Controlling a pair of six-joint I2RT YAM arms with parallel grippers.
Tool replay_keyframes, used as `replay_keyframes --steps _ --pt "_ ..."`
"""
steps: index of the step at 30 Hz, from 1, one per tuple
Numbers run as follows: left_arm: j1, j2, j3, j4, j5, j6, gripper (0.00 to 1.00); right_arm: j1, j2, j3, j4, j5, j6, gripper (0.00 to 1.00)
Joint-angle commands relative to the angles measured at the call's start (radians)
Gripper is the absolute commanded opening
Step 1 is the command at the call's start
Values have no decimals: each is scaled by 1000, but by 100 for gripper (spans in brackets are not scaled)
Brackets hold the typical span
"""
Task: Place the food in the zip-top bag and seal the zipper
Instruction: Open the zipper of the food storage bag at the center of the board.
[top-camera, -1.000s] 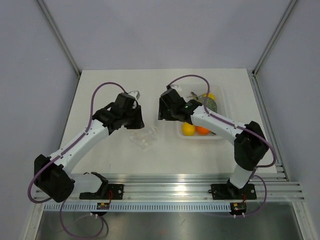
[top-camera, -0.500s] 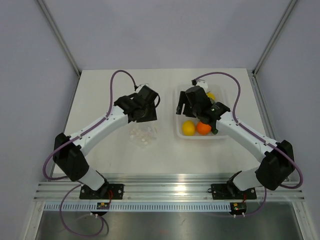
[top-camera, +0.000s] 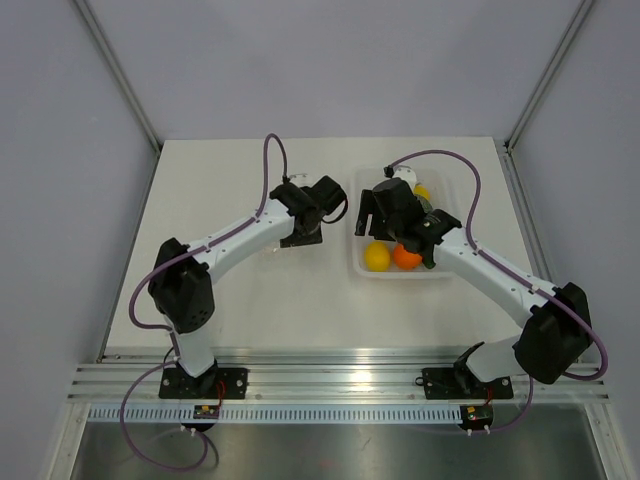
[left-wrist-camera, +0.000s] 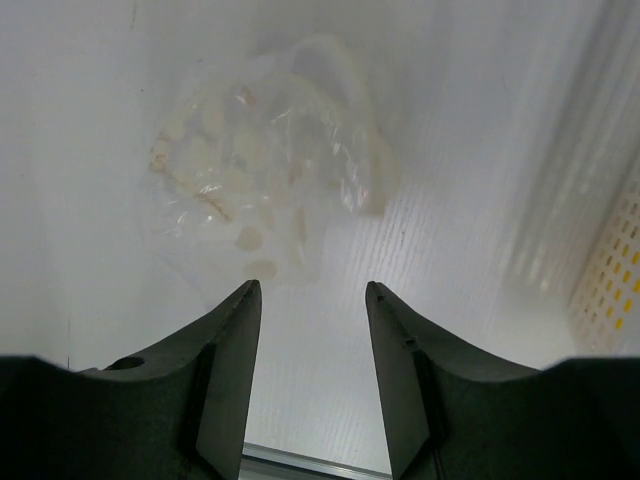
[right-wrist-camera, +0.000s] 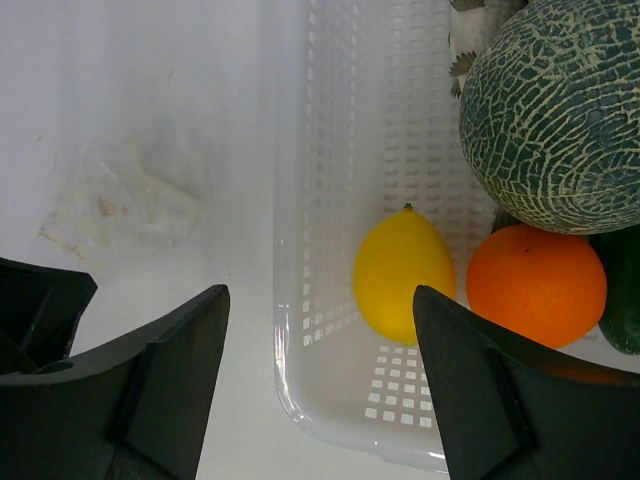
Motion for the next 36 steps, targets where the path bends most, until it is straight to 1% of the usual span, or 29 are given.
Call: replay_keyframes --steps 1,6,11,14,15,16,17,18,19,20,21,23,27,29,33,35,36 --pt "-2 6 49 -36 -113 -47 51 -9 -35 -10 32 -11 -17 82" --pt "-5 17 62 -16 -133 -24 52 -9 -38 -15 34 -14 -14 82" --pt "-15 49 121 -31 -163 45 53 -10 -43 -22 34 -14 -11 83" --pt "-24 55 123 -11 -156 92 53 -10 -37 -27 32 -19 -11 83" --pt "-25 57 126 8 -153 109 54 -12 -35 -28 34 -20 -10 83" --pt "-28 63 134 15 -154 122 57 -10 -37 -33 35 -21 -8 83" --pt "-30 87 147 16 -162 146 64 -10 -43 -36 34 -17 -5 83" --pt "-30 101 185 13 -174 160 68 -12 -48 -39 35 -13 -3 83" --pt "-28 124 213 0 -215 168 69 -15 -54 -47 35 -13 0 83" --pt "-25 145 244 -13 -234 186 69 -16 -61 -53 35 -14 3 83" --pt "-24 191 308 -31 -251 198 69 -25 -80 -59 34 -13 4 84" --pt "-9 225 360 -37 -268 241 69 -32 -100 -78 24 -8 6 84" --pt "11 290 408 12 -275 326 69 -42 -156 -99 -5 13 1 85" --pt "21 314 433 3 -297 341 69 -44 -170 -105 -17 25 0 86" --pt "22 320 421 -62 -323 309 67 -45 -201 -111 -38 38 0 87" --pt "21 247 376 -67 -294 287 66 -45 -206 -110 -42 41 -3 87" --pt "21 209 306 -42 -282 287 66 -45 -210 -110 -48 42 -3 87"
